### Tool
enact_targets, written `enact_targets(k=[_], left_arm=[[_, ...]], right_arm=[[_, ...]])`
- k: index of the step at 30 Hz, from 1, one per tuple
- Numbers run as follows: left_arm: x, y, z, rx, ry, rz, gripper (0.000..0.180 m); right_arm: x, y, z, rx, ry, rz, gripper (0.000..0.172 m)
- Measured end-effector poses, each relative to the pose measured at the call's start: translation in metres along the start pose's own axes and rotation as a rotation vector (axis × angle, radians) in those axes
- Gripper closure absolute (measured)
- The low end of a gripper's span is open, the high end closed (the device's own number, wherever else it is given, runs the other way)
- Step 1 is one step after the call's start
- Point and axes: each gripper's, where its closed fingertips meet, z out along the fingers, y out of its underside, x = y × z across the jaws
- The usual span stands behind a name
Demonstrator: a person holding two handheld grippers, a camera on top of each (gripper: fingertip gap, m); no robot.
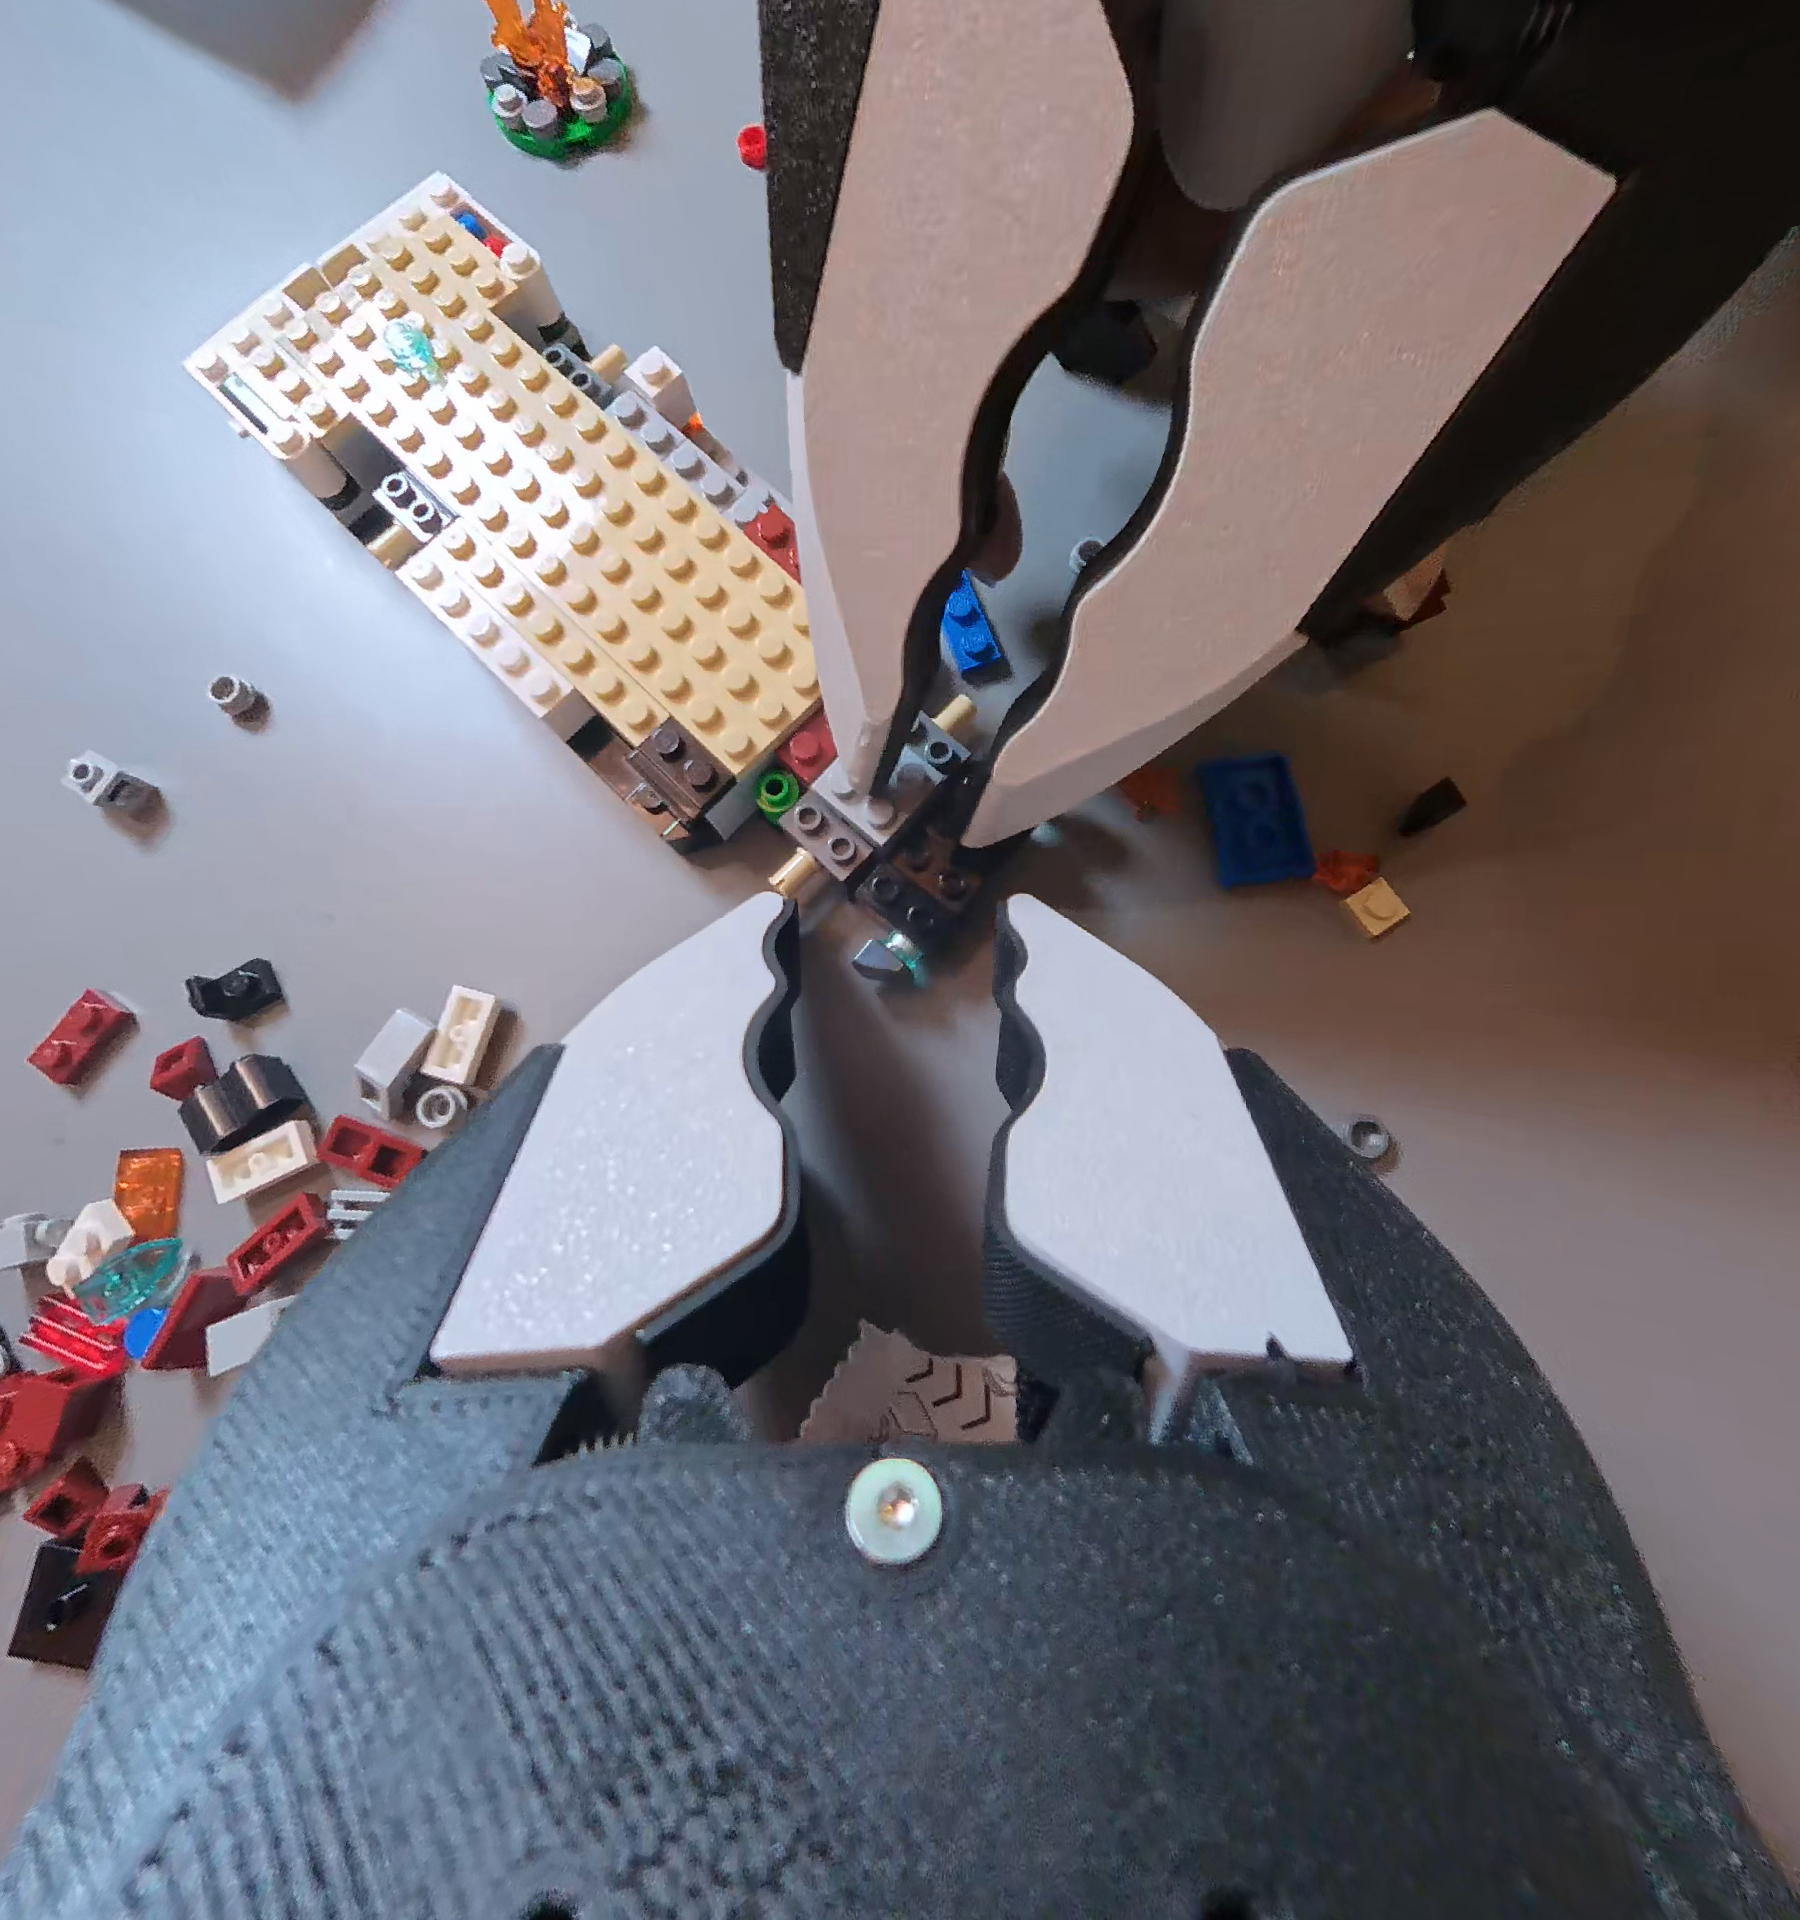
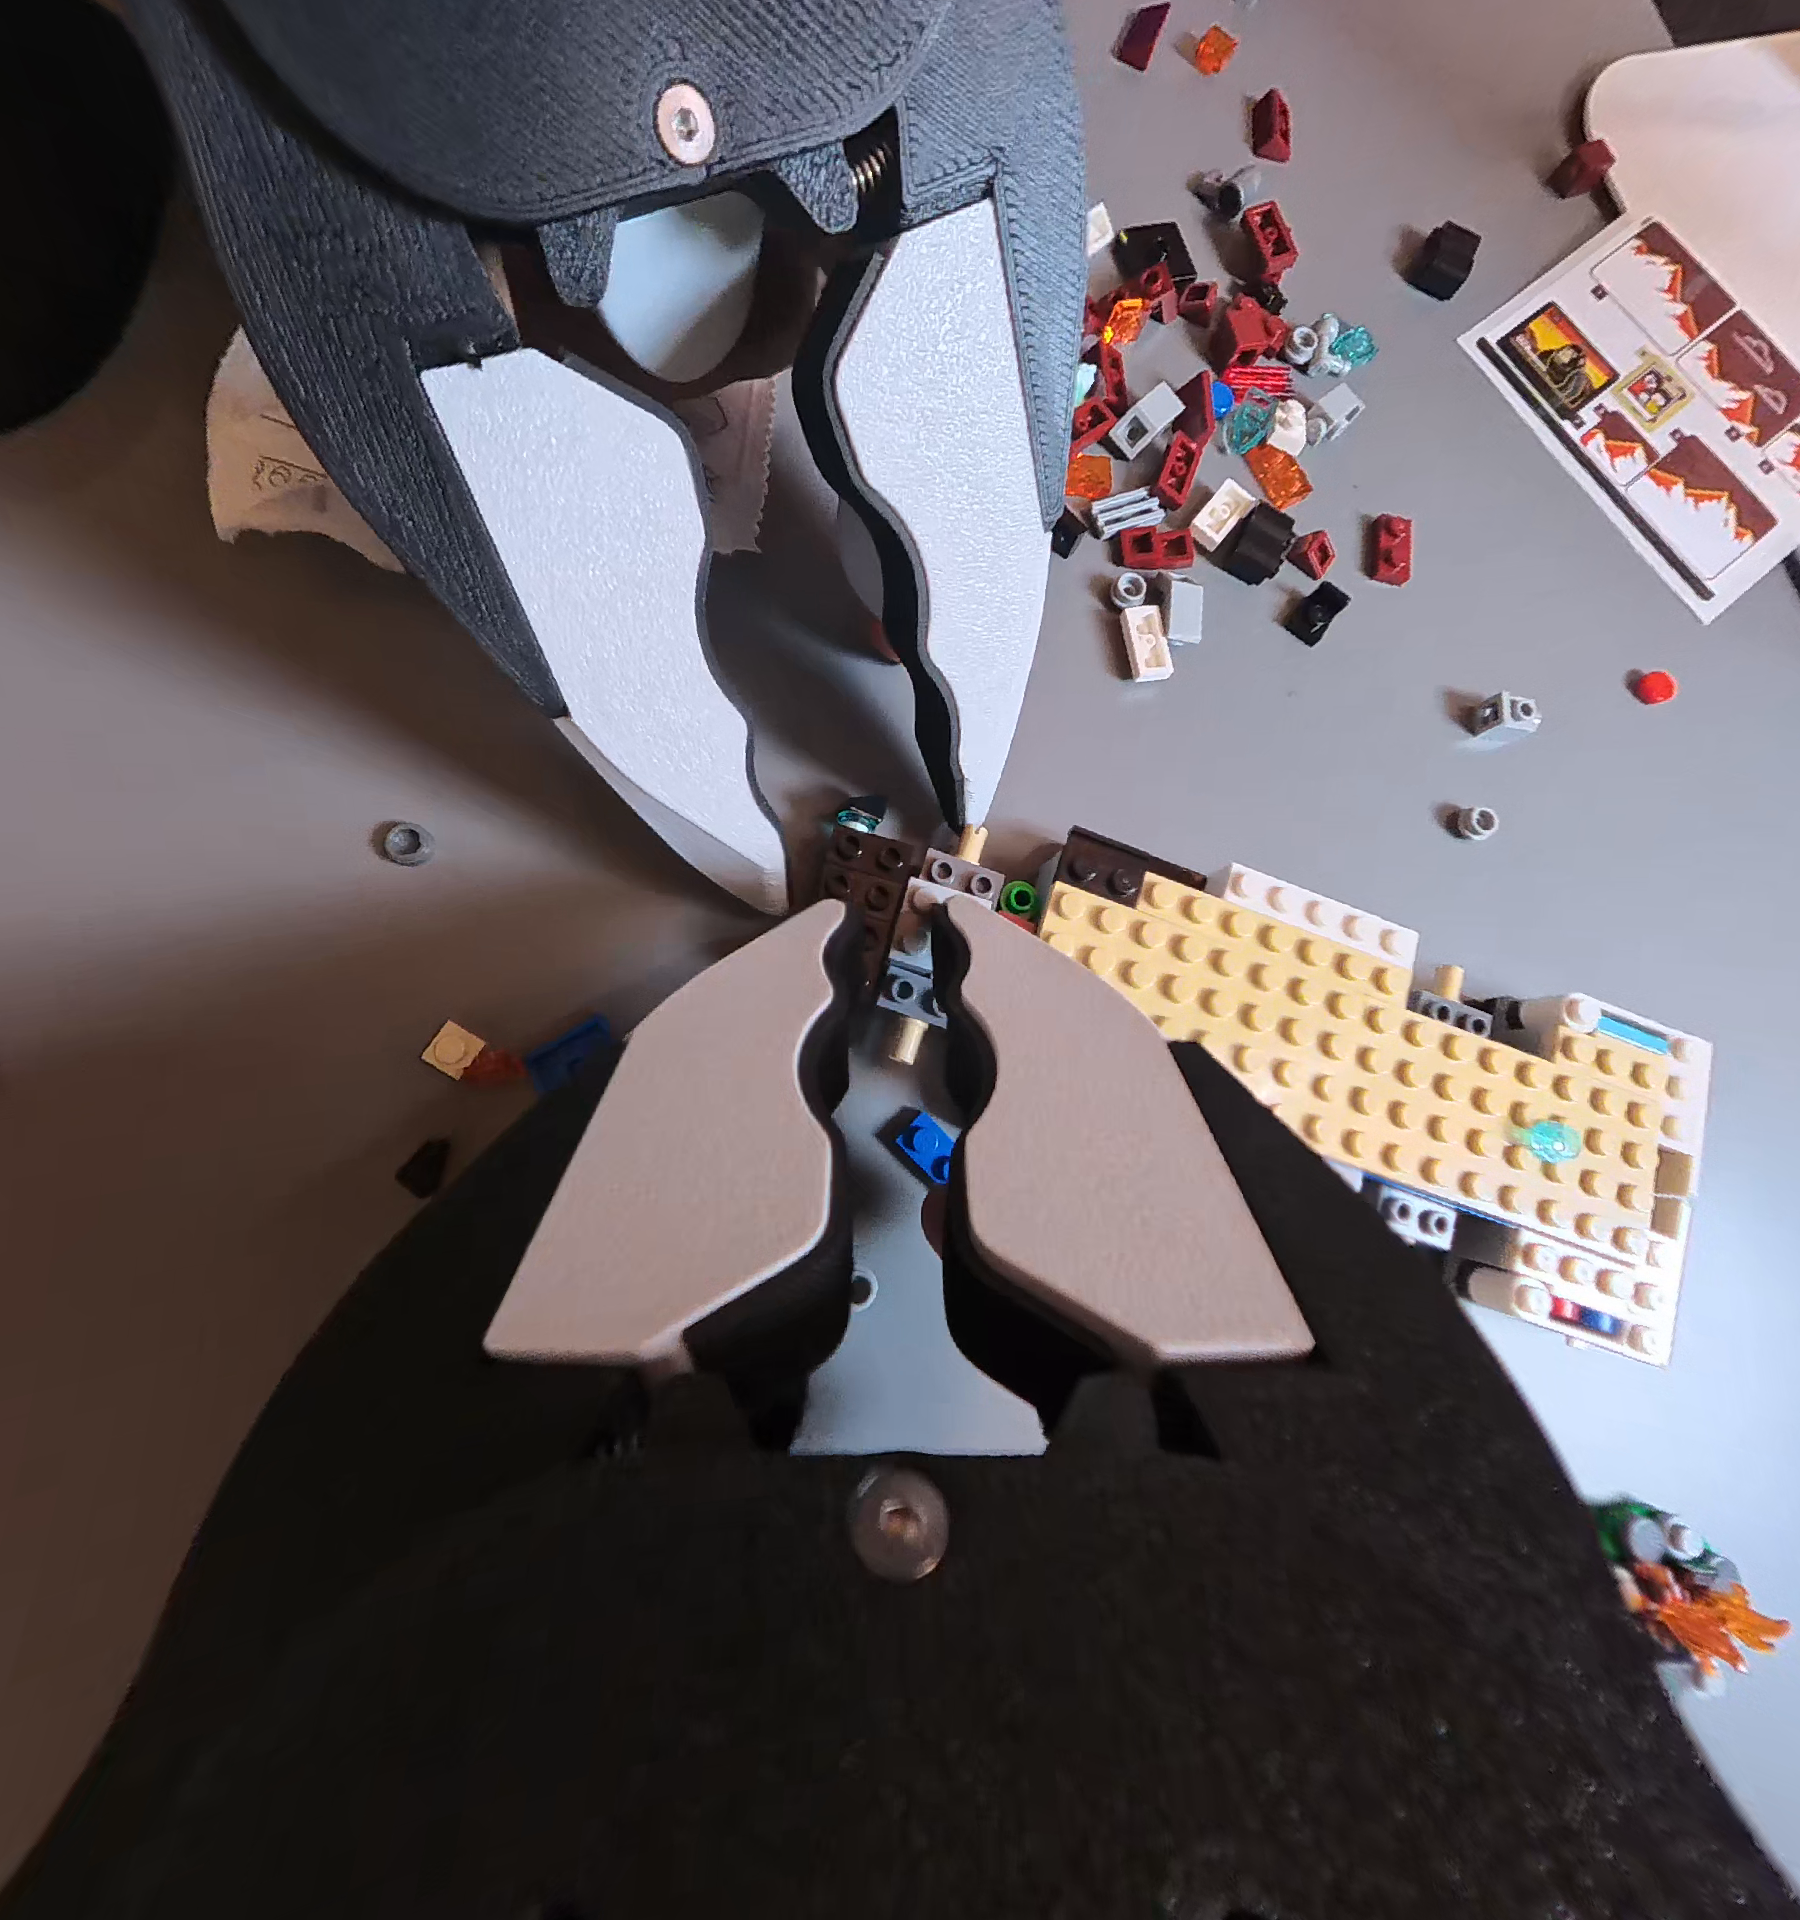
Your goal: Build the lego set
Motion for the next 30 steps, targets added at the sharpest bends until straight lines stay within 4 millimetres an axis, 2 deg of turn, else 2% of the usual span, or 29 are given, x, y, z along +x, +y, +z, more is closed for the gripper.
enact_targets(k=[4,7,9,18,23,30], left_arm=[[-0.004,-0.001,0.001,0.010,-0.010,0.017,0.151],[-0.007,-0.002,0.002,0.012,-0.007,0.023,0.153],[-0.007,-0.003,0.002,0.016,-0.005,0.023,0.154],[-0.009,-0.005,0.004,0.015,-0.007,0.013,0.156],[-0.010,-0.006,0.005,0.013,-0.007,0.006,0.157],[-0.010,-0.007,0.007,0.006,0.000,0.008,0.159]], right_arm=[[0.001,0.001,-0.001,-0.009,-0.025,0.027,0.158],[-0.002,0.001,-0.002,-0.032,-0.058,0.032,0.148],[-0.001,0.001,-0.003,-0.038,-0.053,0.027,0.148],[0.013,0.006,-0.003,-0.083,-0.011,0.044,0.163],[0.015,0.006,-0.003,-0.118,-0.061,0.111,0.164],[0.016,0.007,-0.001,-0.213,-0.114,0.090,0.168]])
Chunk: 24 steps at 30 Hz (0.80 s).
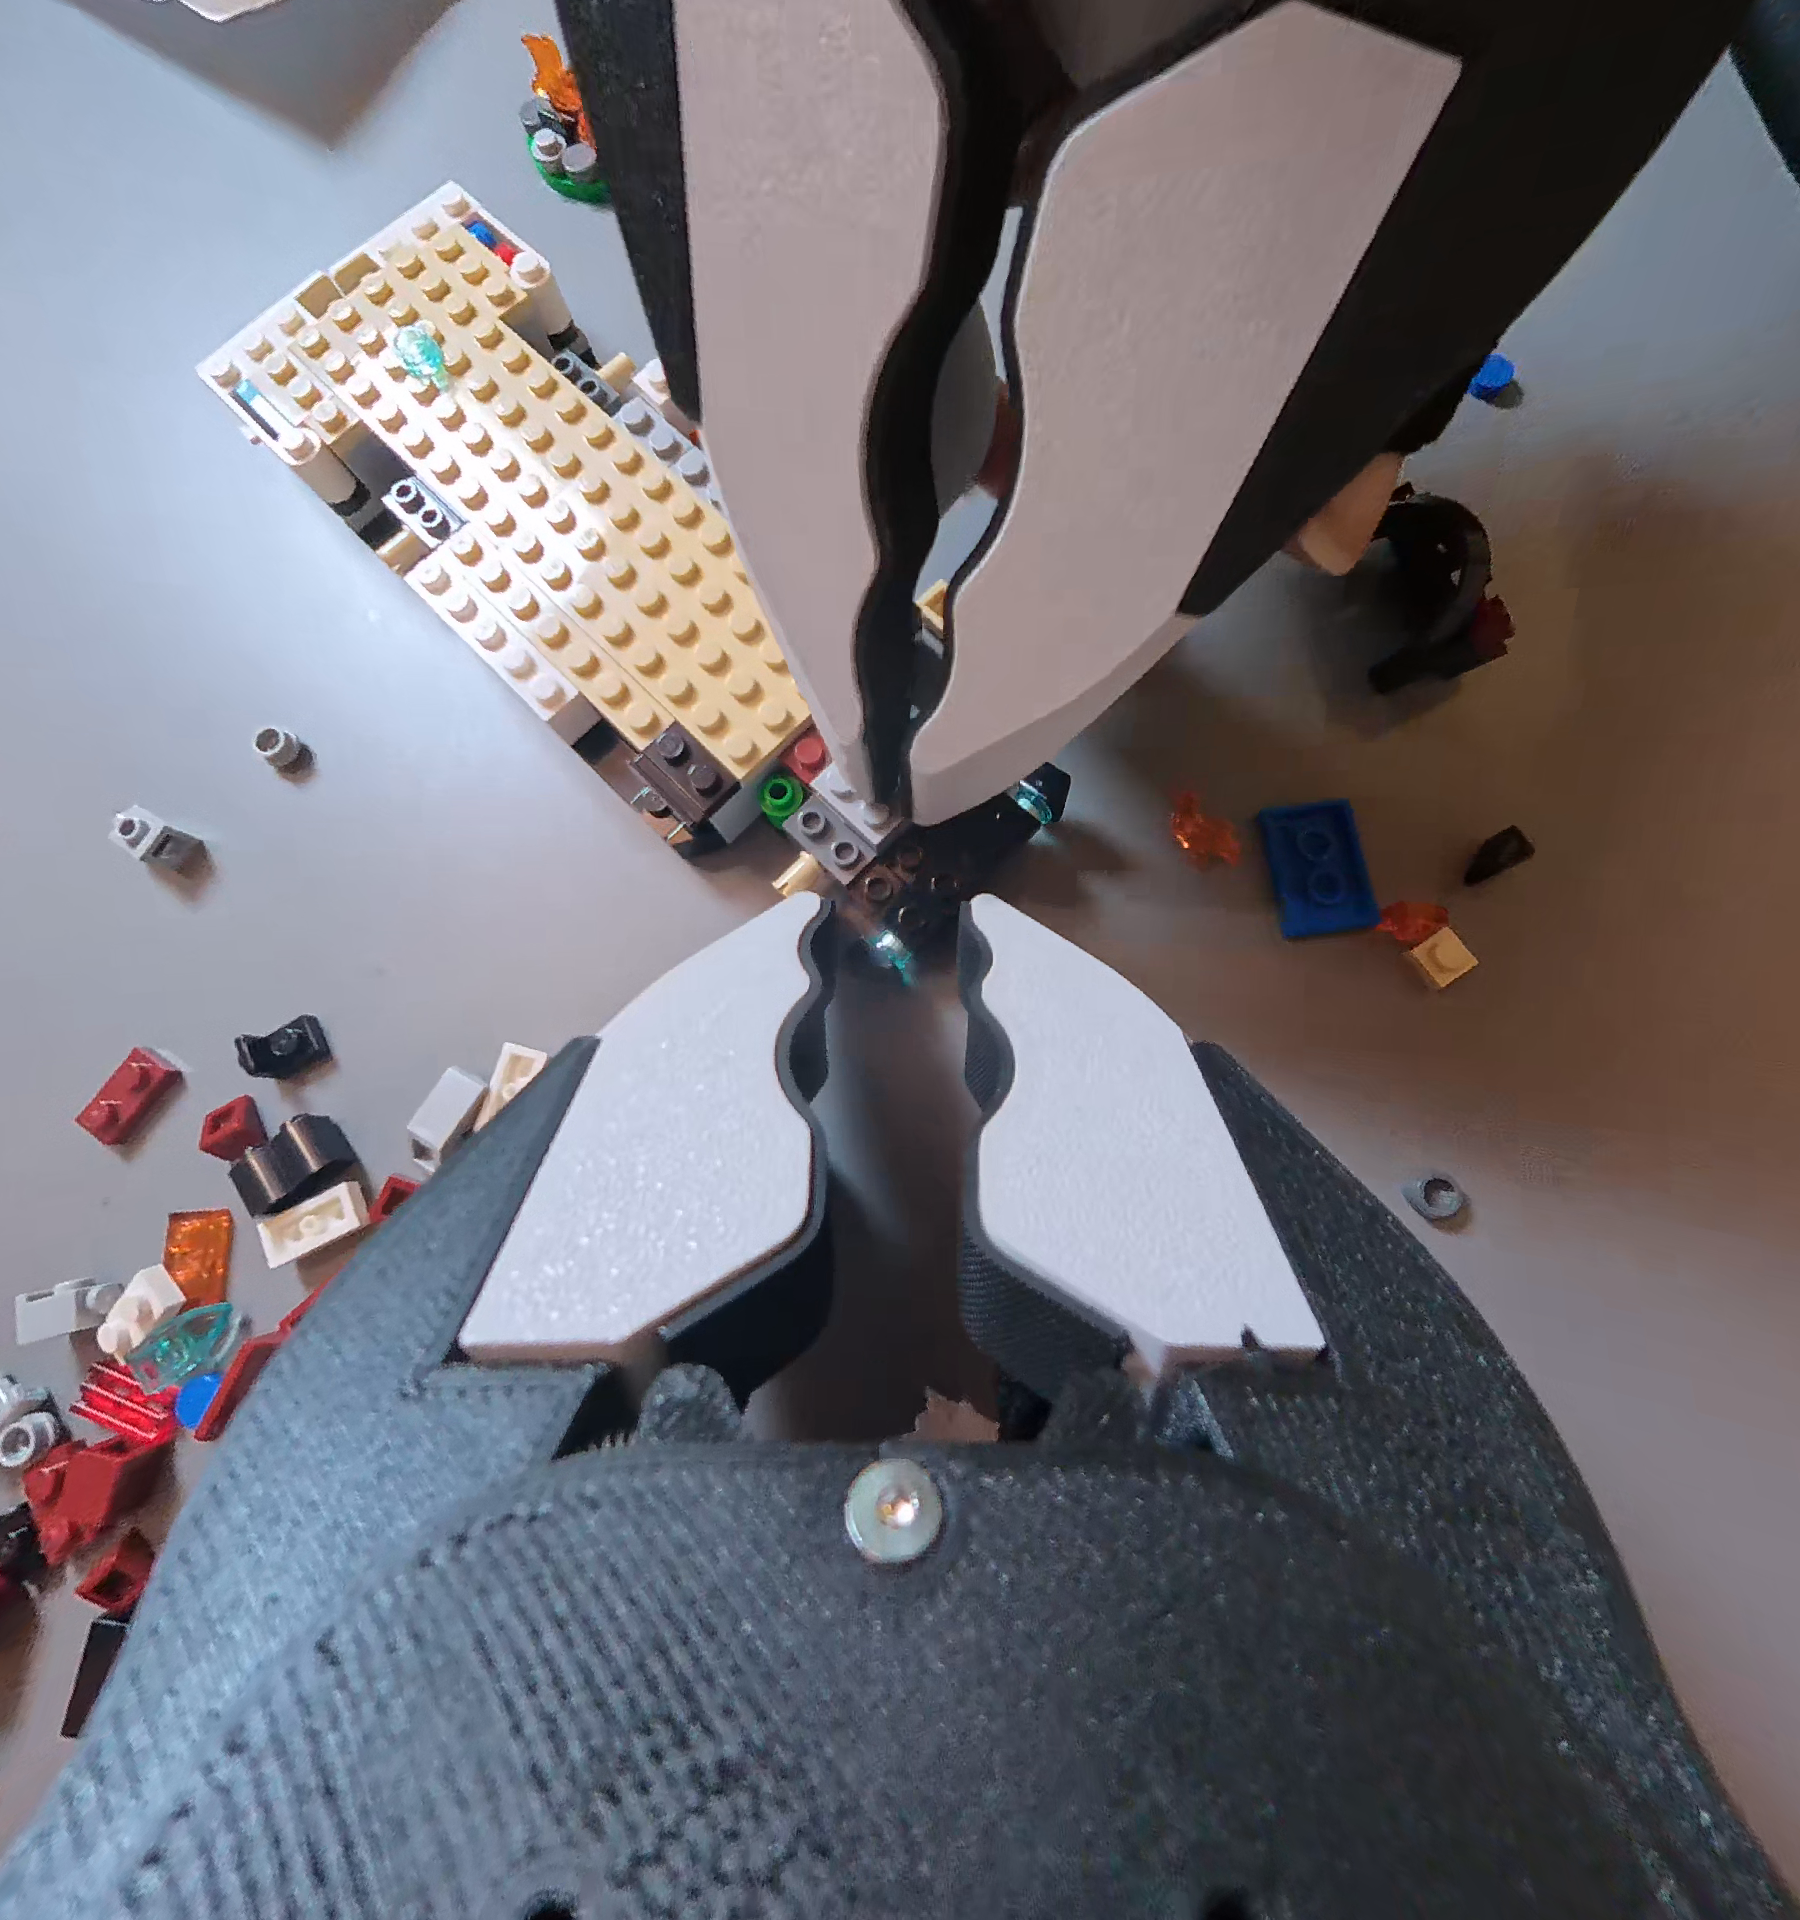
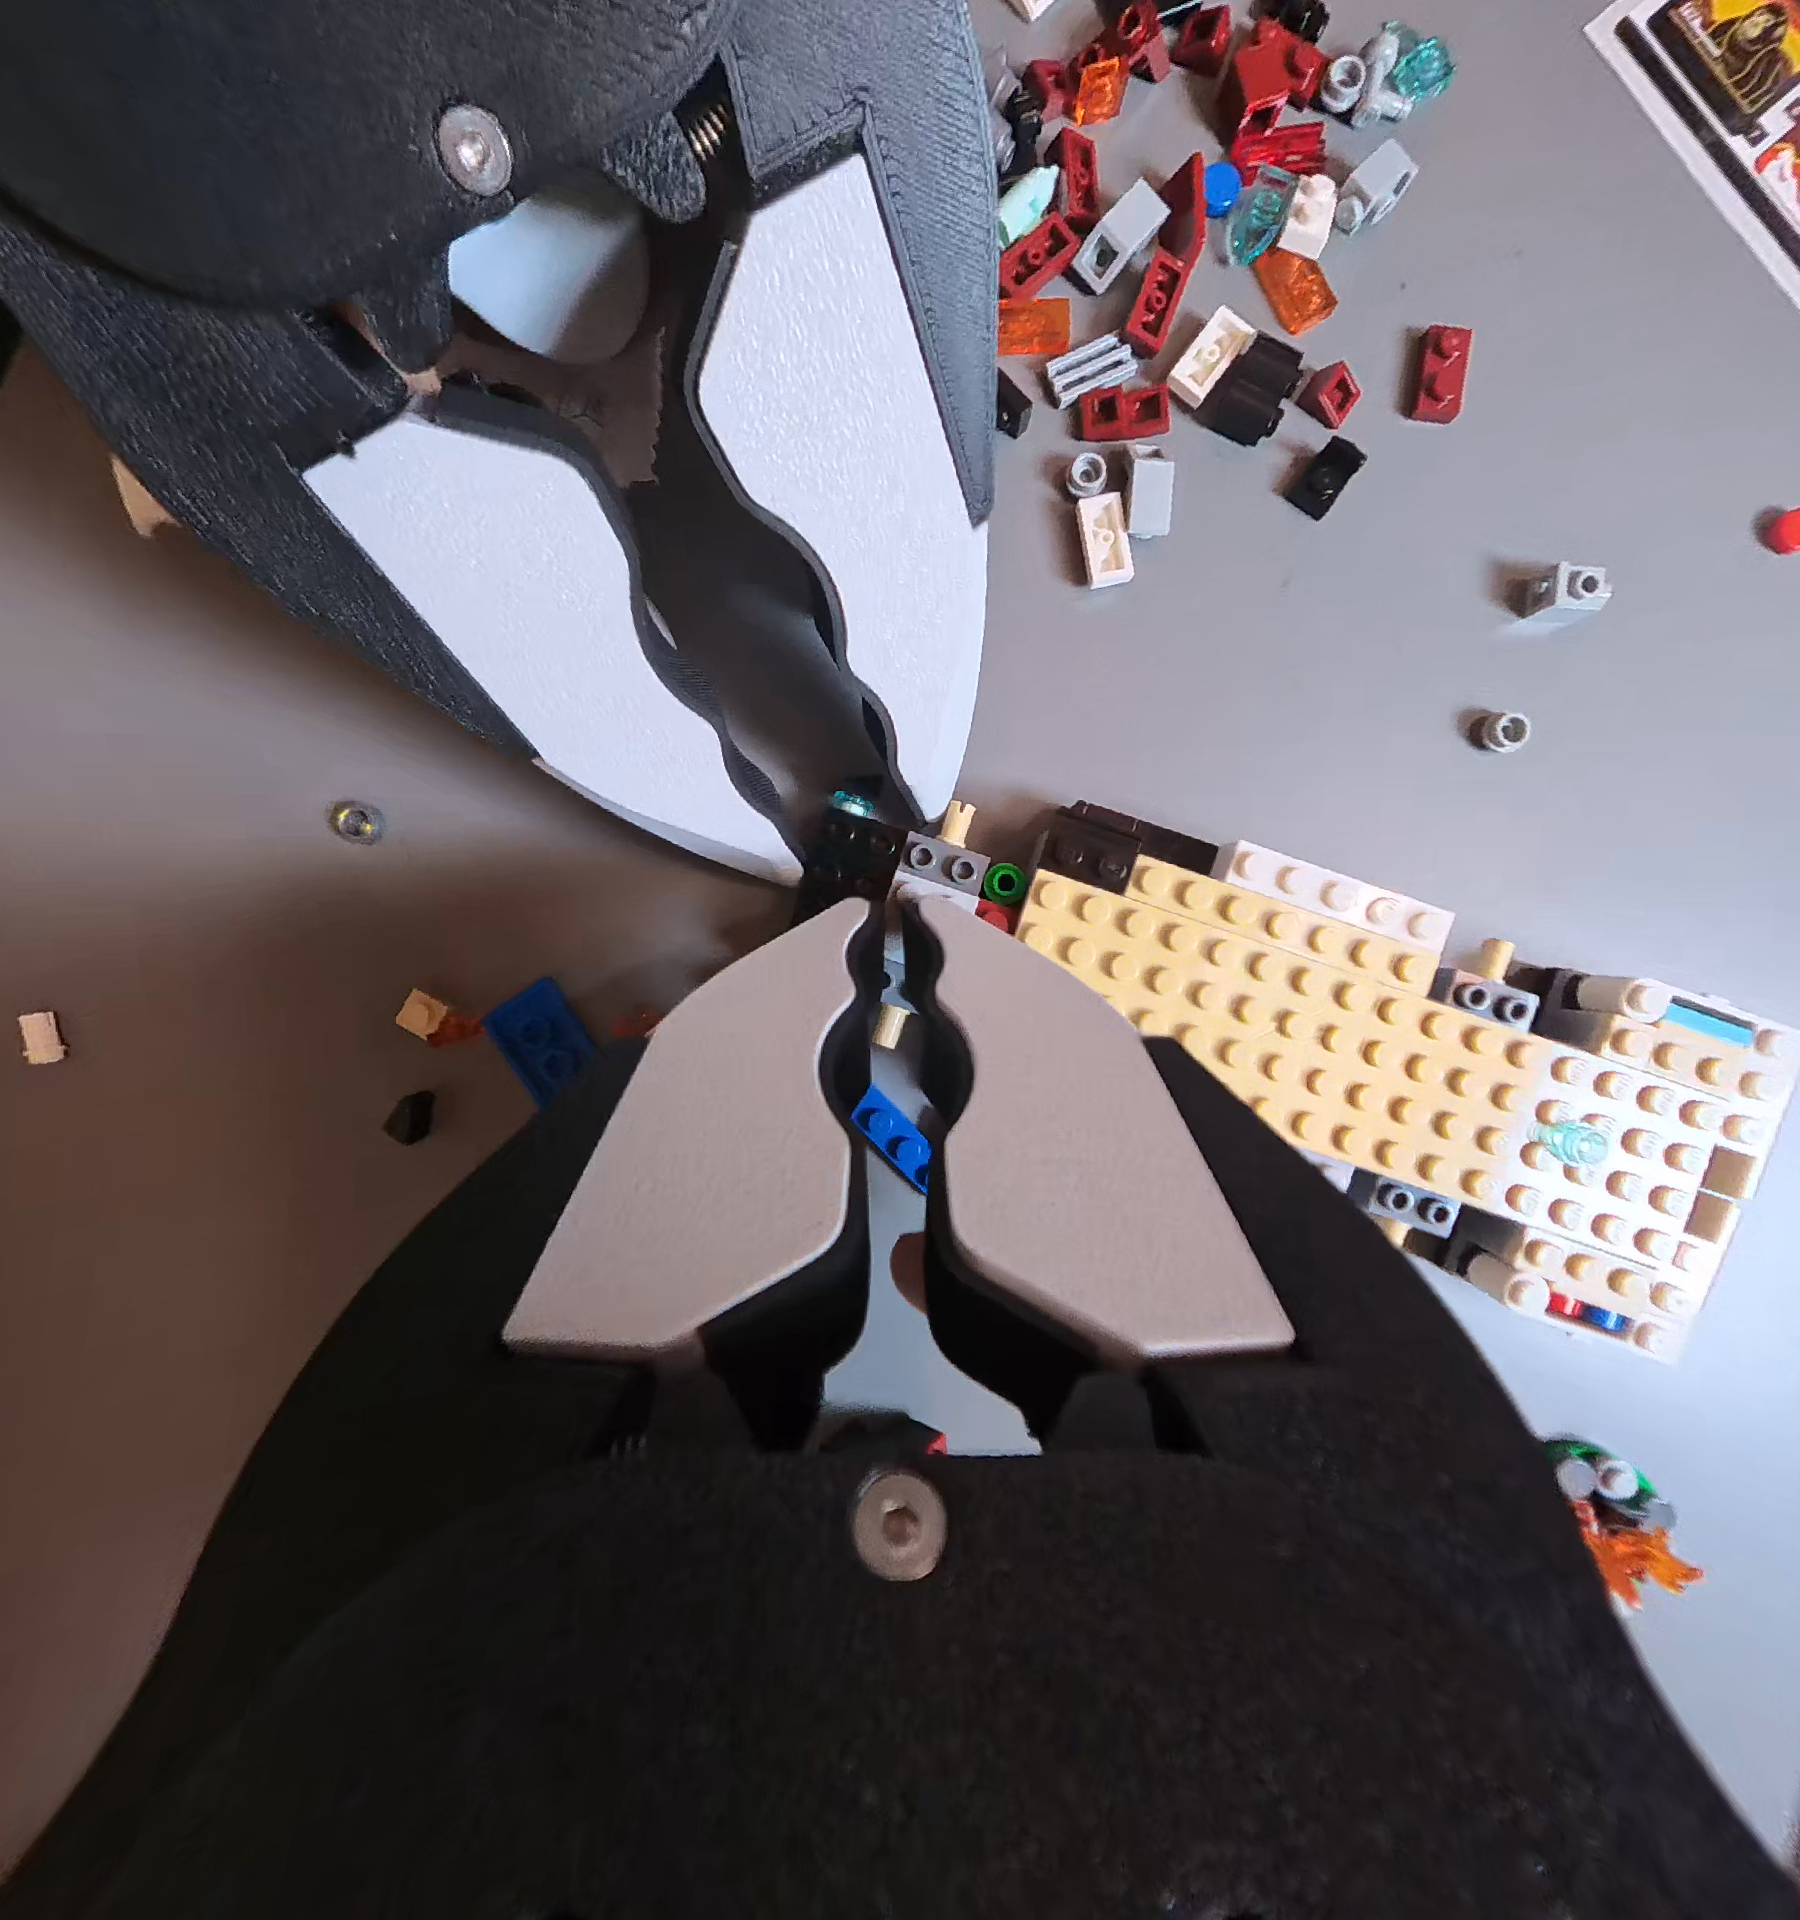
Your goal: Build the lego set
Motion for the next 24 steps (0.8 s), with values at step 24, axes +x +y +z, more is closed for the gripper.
enact_targets(k=[24], left_arm=[[0.000,0.001,-0.008,0.067,0.006,-0.041,0.149]], right_arm=[[0.011,-0.028,-0.044,0.390,-0.010,0.096,0.152]])
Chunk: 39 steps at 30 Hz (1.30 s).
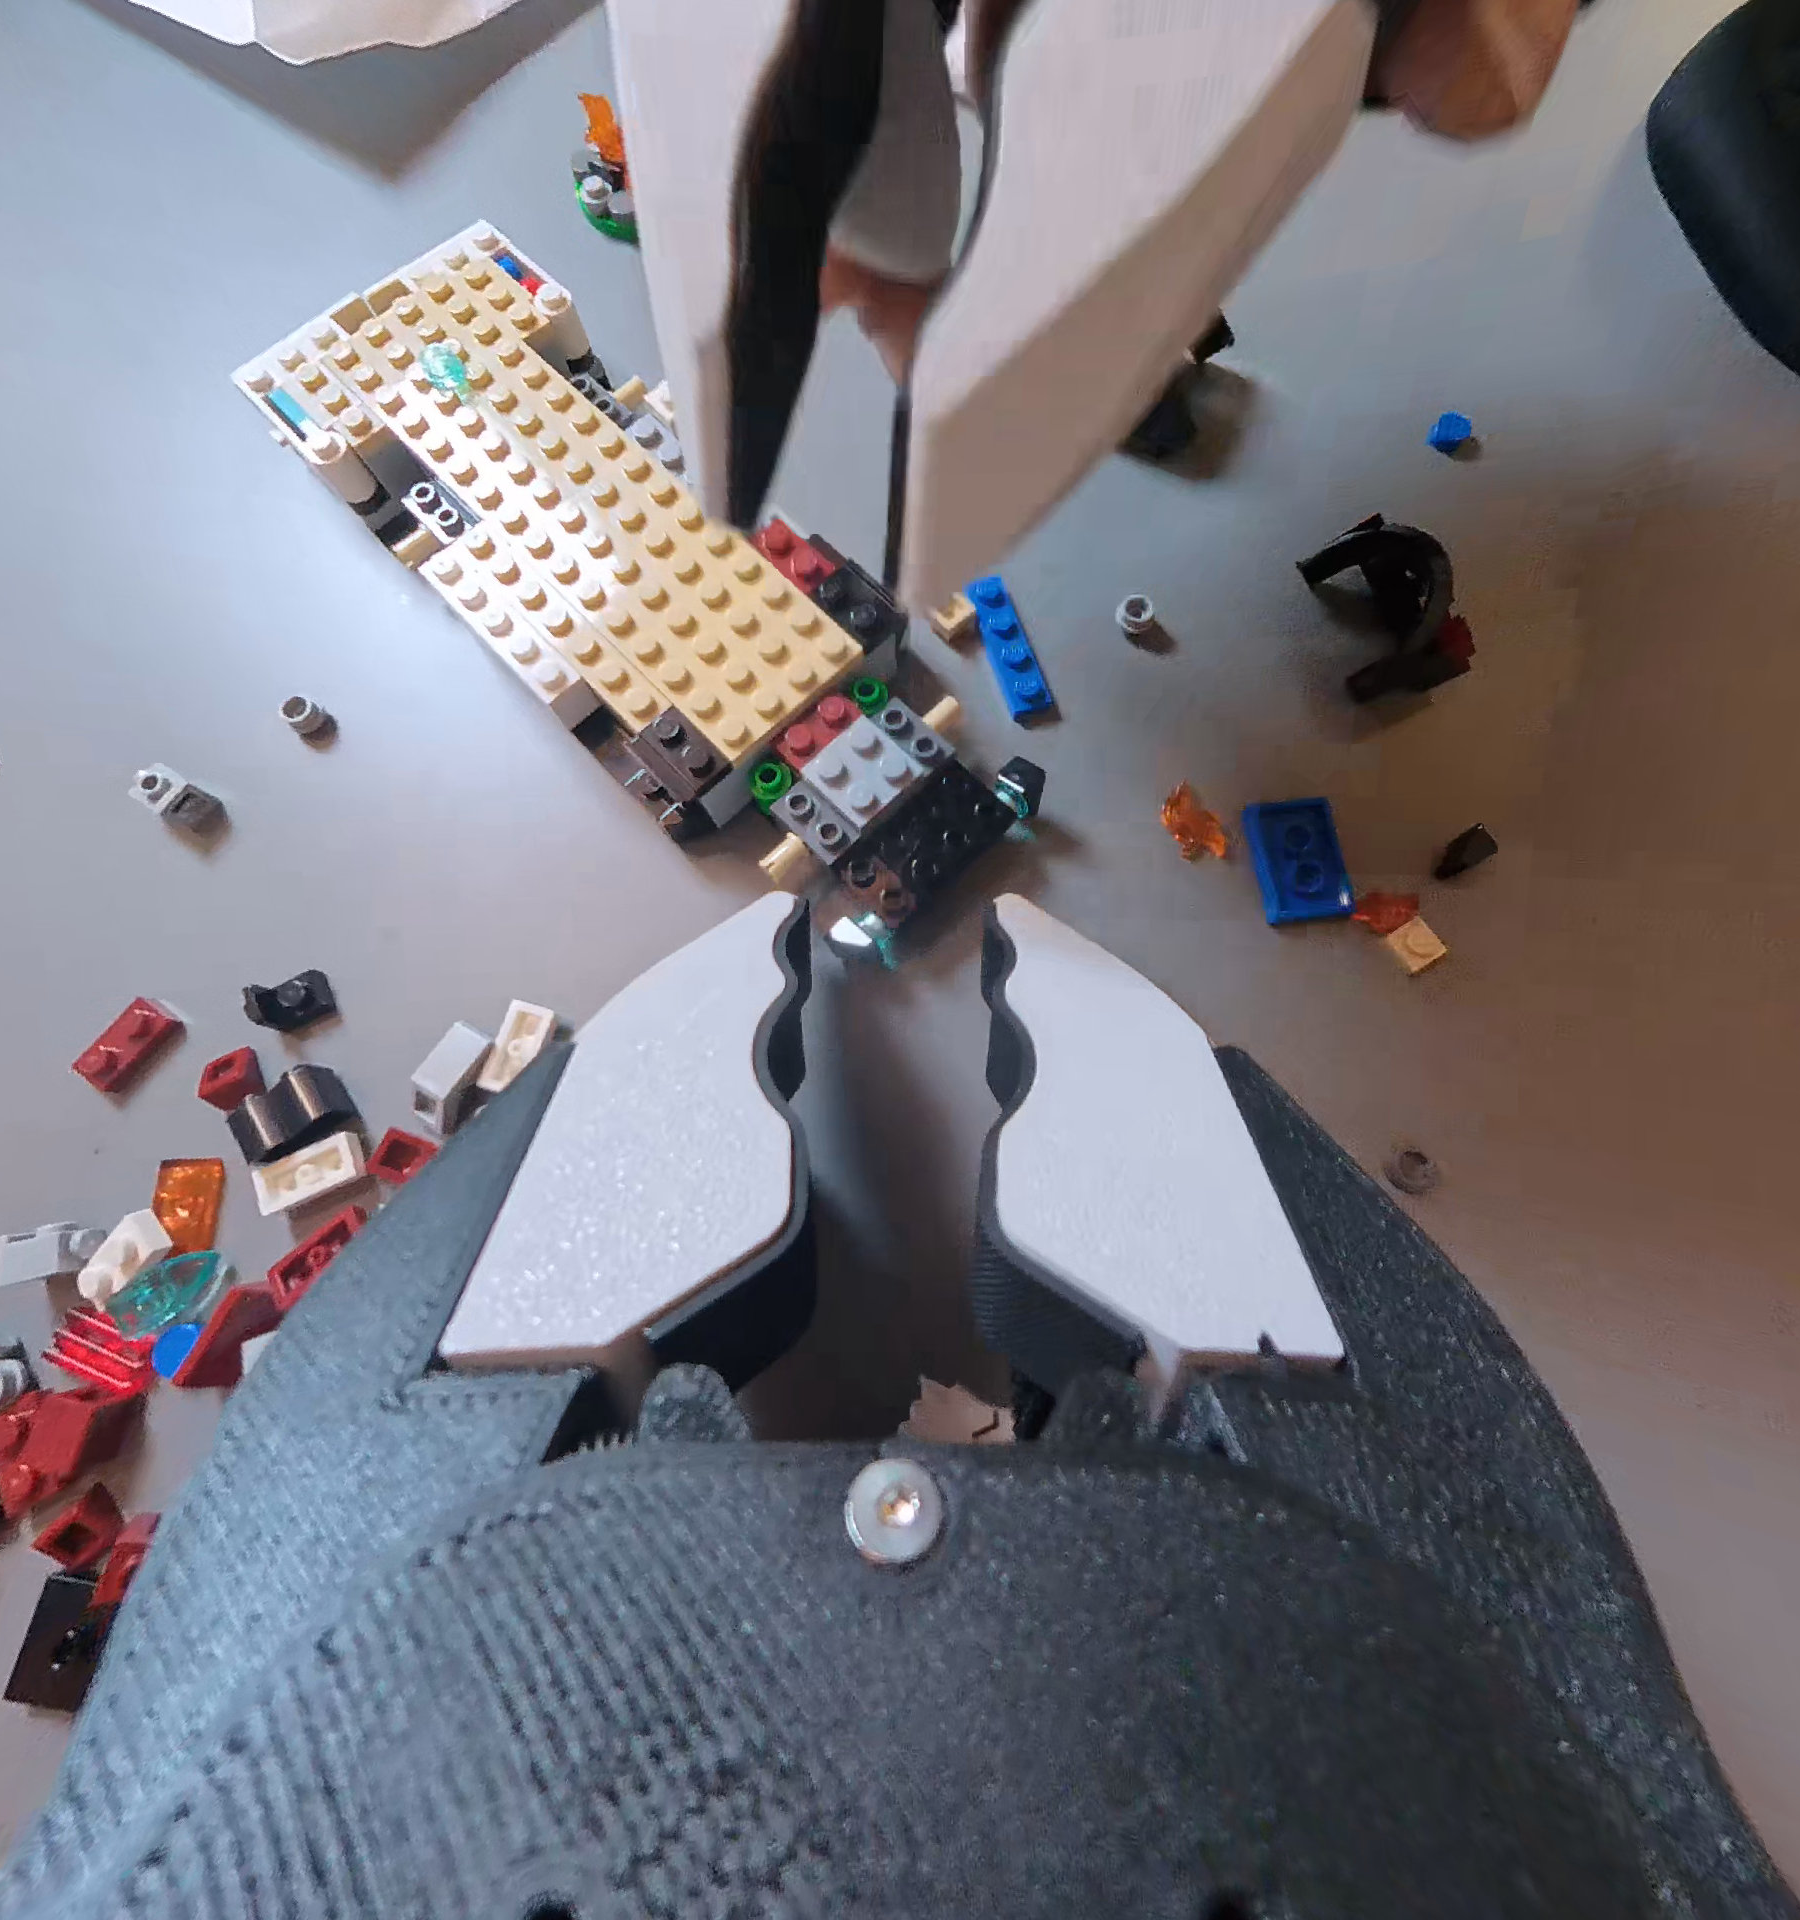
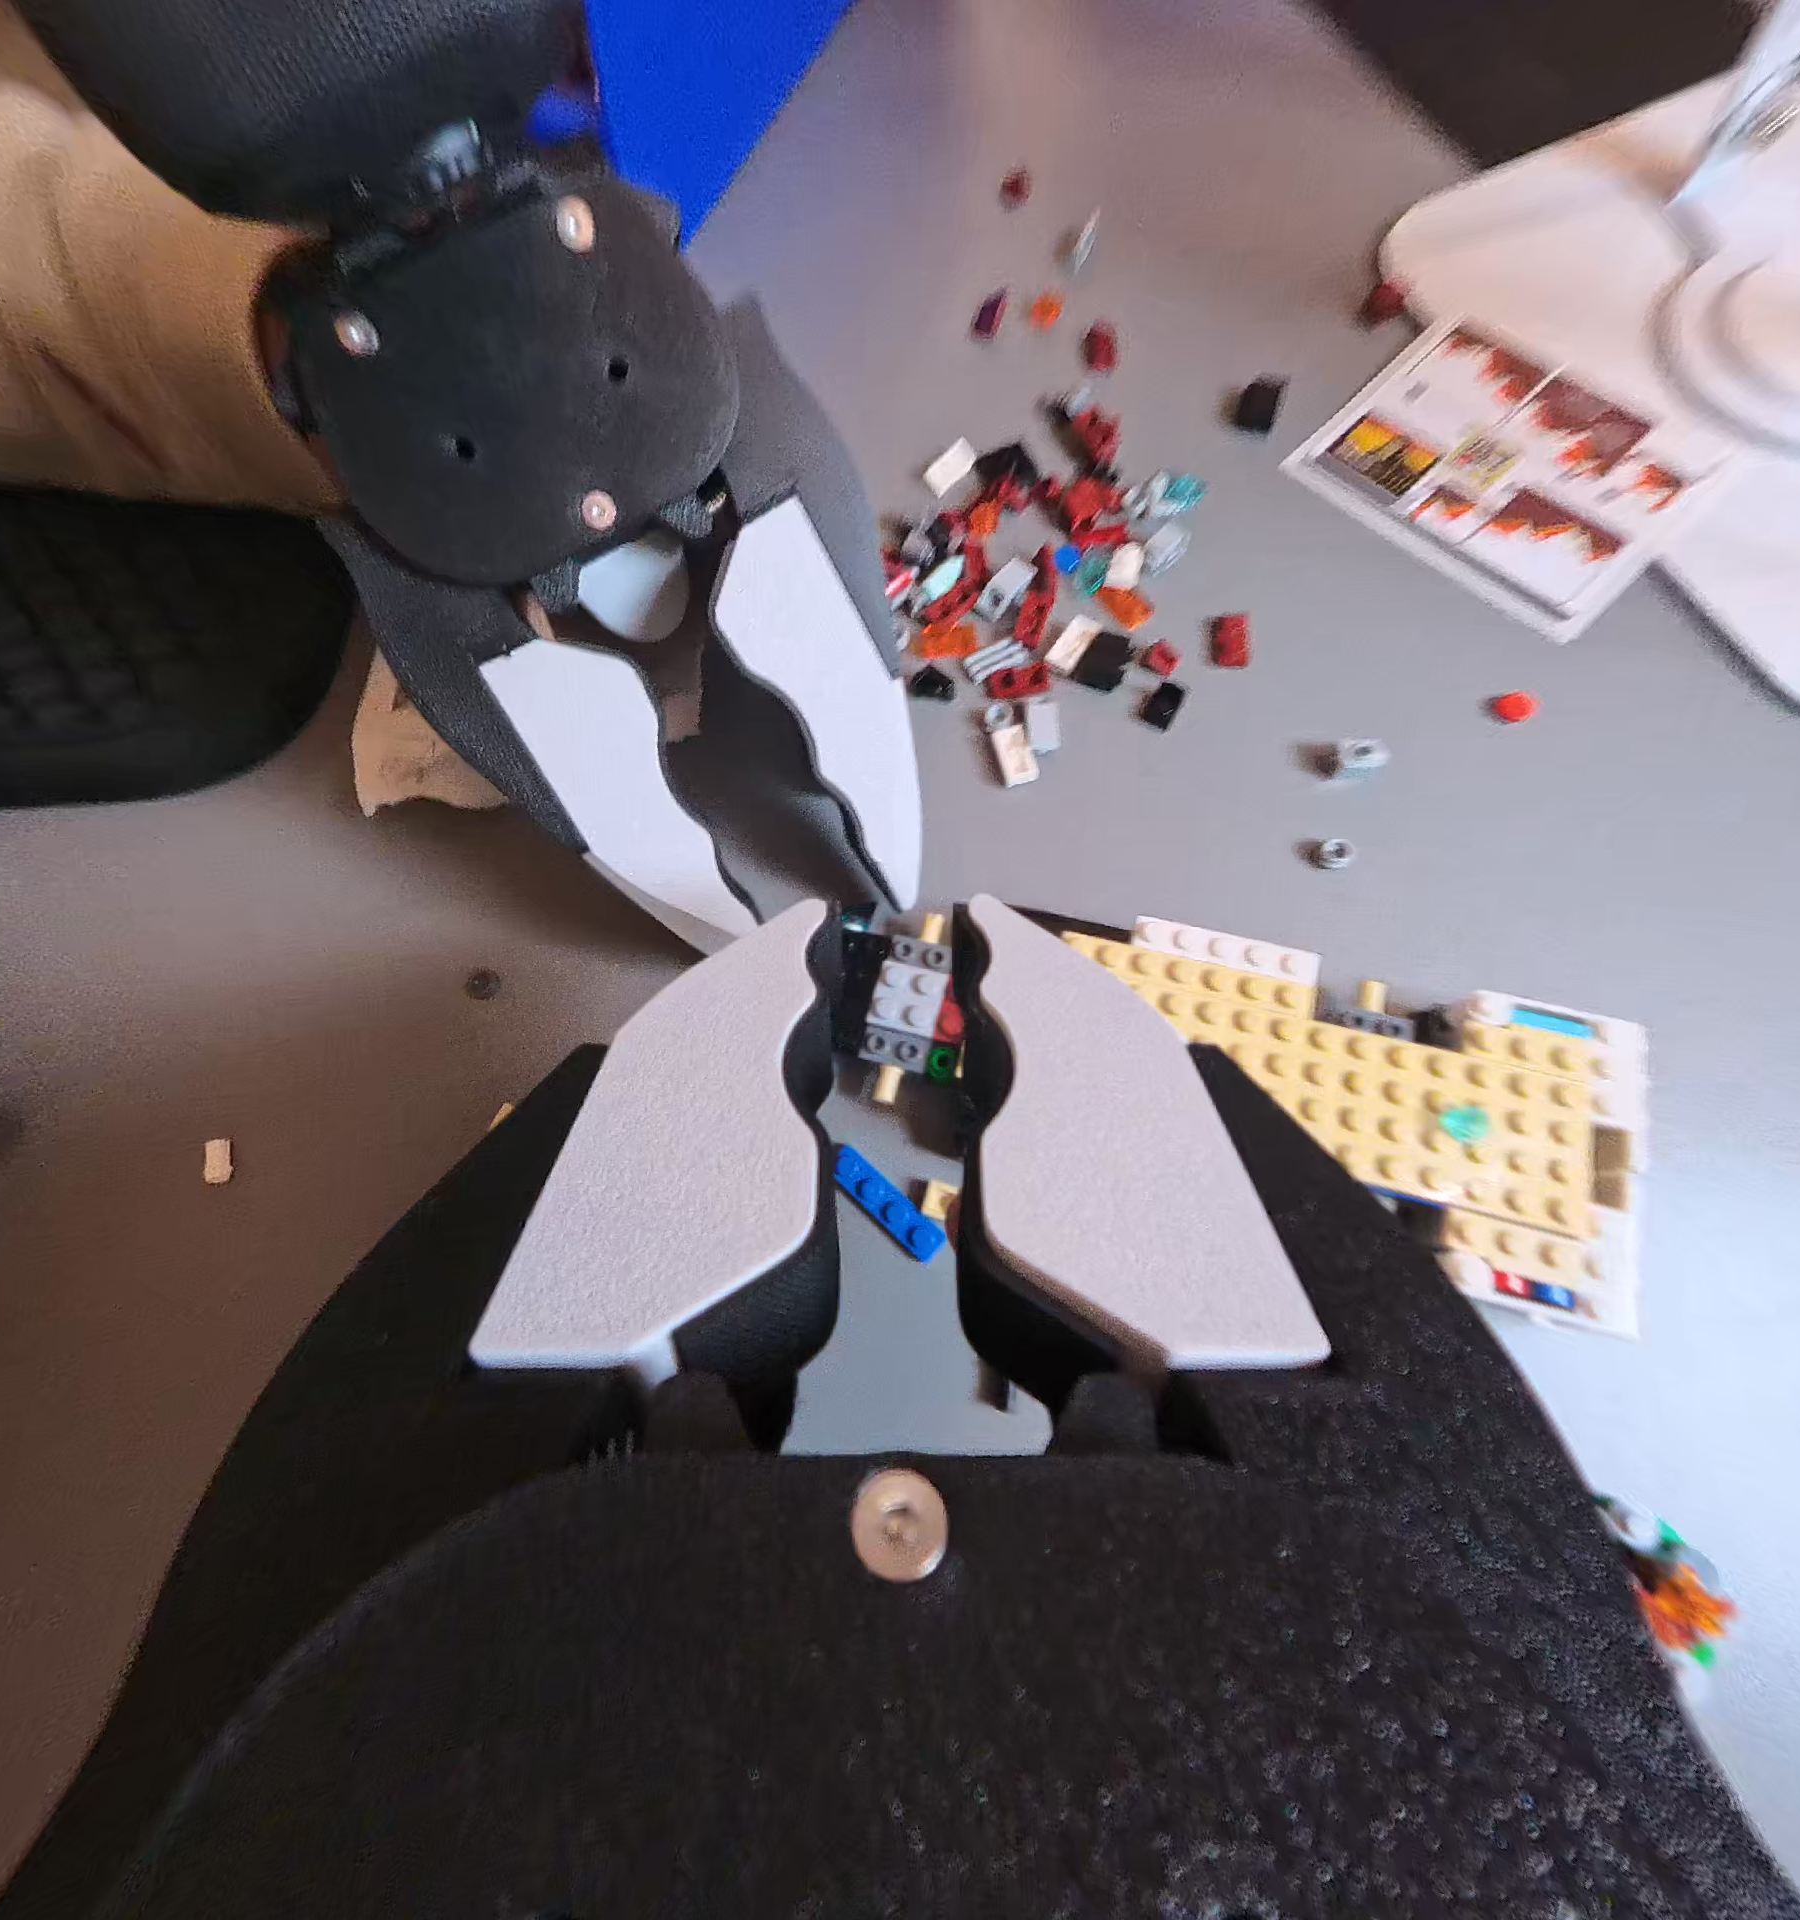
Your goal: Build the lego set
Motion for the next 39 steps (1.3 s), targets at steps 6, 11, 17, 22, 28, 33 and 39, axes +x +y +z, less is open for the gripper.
enact_targets(k=[6,11,17,22,28,33,39], left_arm=[[0.005,-0.008,-0.006,0.036,-0.009,0.019,0.149],[0.011,-0.012,-0.014,0.055,-0.028,0.018,0.150],[0.014,-0.004,-0.032,0.101,-0.070,-0.048,0.151],[0.012,0.006,-0.048,0.144,-0.113,-0.116,0.152],[0.009,0.016,-0.058,0.169,-0.140,-0.157,0.154],[0.010,0.016,-0.061,0.183,-0.135,-0.160,0.154],[0.013,0.015,-0.059,0.190,-0.128,-0.154,0.155]], right_arm=[[0.013,0.041,-0.037,-0.013,0.116,-0.058,0.147],[-0.001,0.076,-0.032,-0.171,0.072,-0.203,0.172],[-0.006,0.076,-0.015,-0.294,-0.005,-0.372,0.161],[-0.008,0.075,-0.001,-0.387,-0.119,-0.463,0.158],[-0.010,0.081,0.008,-0.509,-0.219,-0.494,0.160],[-0.011,0.082,0.008,-0.538,-0.241,-0.469,0.163],[-0.014,0.081,0.009,-0.530,-0.204,-0.435,0.164]])
